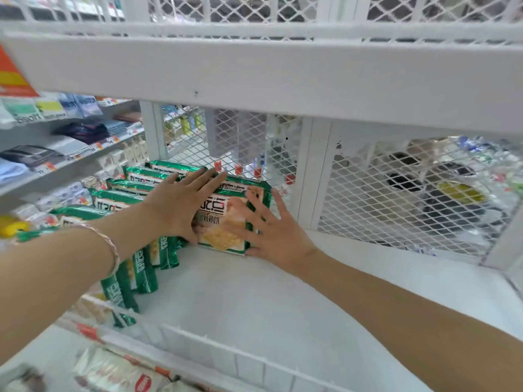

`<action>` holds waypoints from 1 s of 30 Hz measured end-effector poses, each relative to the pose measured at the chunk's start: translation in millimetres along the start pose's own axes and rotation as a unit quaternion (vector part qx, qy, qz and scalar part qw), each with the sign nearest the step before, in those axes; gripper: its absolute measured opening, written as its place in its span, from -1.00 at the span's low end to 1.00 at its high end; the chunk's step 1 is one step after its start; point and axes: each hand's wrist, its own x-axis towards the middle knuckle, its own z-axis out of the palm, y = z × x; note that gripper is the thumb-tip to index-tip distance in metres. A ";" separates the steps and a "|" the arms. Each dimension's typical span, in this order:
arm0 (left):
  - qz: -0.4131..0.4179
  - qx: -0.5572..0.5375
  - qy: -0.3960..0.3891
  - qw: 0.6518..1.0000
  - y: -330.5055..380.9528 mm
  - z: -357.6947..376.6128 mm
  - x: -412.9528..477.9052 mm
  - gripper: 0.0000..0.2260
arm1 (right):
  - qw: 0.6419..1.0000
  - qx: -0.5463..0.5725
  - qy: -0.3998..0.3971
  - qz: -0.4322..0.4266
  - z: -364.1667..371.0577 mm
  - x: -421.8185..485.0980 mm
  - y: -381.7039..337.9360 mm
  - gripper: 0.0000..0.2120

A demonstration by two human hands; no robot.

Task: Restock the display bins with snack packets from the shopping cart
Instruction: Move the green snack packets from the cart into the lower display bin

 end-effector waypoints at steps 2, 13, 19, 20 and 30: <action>-0.012 0.022 0.000 1.000 3.4 -0.1 3.1 0.31 | 0.998 -0.050 -0.036 -0.027 12.5 -0.7 11.8 -0.21; -0.019 -0.034 -0.047 0.998 -7.7 -25.8 -15.3 0.07 | 0.991 0.127 0.022 0.043 -19.0 13.3 0.6 -0.63; -0.143 -0.170 -0.060 0.973 -58.4 -43.5 -108.1 -0.24 | 0.967 0.234 -0.025 0.098 -109.5 65.9 -27.9 -0.66; -0.164 -0.185 -0.071 0.966 -66.4 -43.3 -129.2 -0.24 | 0.964 0.245 -0.046 0.089 -124.8 78.8 -36.9 -0.60; -0.291 -0.219 -0.171 0.916 -116.9 2.7 -360.9 -0.28 | 0.941 0.324 -0.088 -0.038 -221.8 175.3 -208.6 -0.54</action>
